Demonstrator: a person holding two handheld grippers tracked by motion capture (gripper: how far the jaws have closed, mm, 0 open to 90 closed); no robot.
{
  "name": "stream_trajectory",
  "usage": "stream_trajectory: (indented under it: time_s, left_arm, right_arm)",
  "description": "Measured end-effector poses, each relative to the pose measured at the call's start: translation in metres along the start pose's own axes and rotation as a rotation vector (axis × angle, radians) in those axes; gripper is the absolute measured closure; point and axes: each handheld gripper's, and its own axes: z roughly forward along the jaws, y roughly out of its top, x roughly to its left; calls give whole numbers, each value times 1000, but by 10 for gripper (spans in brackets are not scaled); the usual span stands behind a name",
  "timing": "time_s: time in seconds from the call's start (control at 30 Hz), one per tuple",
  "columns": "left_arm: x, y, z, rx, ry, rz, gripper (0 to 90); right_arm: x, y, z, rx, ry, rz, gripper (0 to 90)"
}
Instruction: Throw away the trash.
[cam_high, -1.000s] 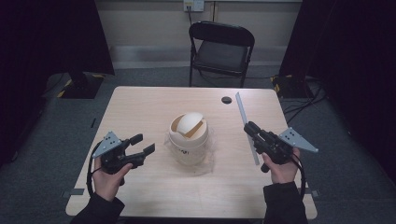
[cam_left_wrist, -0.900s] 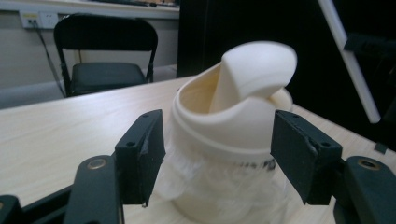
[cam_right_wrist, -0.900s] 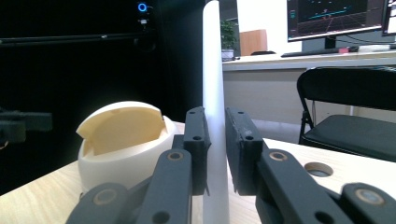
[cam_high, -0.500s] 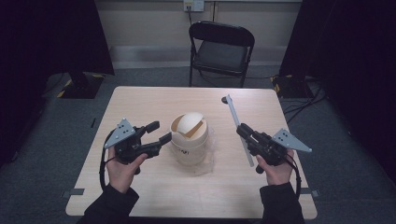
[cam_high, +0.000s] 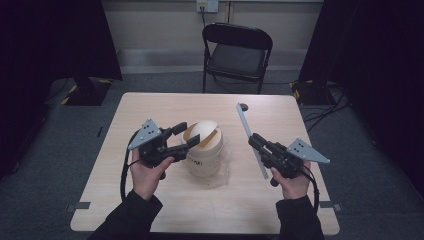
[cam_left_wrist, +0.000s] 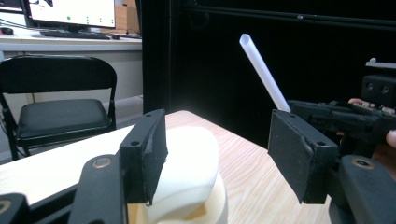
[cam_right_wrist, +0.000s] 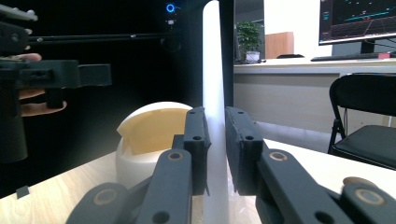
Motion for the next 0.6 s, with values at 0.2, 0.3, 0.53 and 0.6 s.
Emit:
stream_trajectory:
  time_s: [0.2,0.3,0.53,0.6]
  left_arm:
    - [-9,4,15,-15,-23,-7,382]
    - [-12,6,22,-21,-33,-12,391]
    - [-20,8,34,-36,-51,-25,413]
    - [-23,9,39,-36,-58,-29,416]
  right_arm:
    - [3,0,2,-3,19,-4,800]
    - [5,0,2,-2,28,-3,800]
    - [7,0,3,-5,38,-7,800]
    - [7,0,4,-4,40,-7,800]
